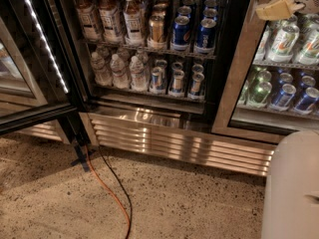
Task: Open right fridge door
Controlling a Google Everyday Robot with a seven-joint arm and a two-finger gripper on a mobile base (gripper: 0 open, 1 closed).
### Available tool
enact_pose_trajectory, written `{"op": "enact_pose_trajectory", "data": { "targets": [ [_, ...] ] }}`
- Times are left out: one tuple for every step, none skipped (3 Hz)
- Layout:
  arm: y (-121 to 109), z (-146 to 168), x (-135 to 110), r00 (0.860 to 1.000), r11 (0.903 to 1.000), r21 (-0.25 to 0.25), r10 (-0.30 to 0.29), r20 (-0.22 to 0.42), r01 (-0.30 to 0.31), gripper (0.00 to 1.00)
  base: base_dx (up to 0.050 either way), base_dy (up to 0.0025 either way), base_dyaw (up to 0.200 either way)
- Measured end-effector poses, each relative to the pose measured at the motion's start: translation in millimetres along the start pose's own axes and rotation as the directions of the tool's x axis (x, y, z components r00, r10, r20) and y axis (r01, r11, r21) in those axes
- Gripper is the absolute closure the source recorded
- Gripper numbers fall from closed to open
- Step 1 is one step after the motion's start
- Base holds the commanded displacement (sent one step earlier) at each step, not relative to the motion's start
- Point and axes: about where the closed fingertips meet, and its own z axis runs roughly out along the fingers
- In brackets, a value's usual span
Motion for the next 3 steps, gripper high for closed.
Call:
{"op": "enact_pose_trajectory", "data": {
  "targets": [
    [-0.2,-0.4,-0.3,1.000,1.0000,0.001,0.000,0.000,0.000,1.00,0.000,0.00000,0.000],
    [-0.1,-0.8,-1.0,1.000,1.0000,0.002,0.000,0.000,0.000,1.00,0.000,0.00000,0.000],
    [-0.7,-0.4,-0.4,1.000,1.0000,0.004,0.000,0.001,0.000,1.00,0.000,0.00000,0.000]
  ]
}}
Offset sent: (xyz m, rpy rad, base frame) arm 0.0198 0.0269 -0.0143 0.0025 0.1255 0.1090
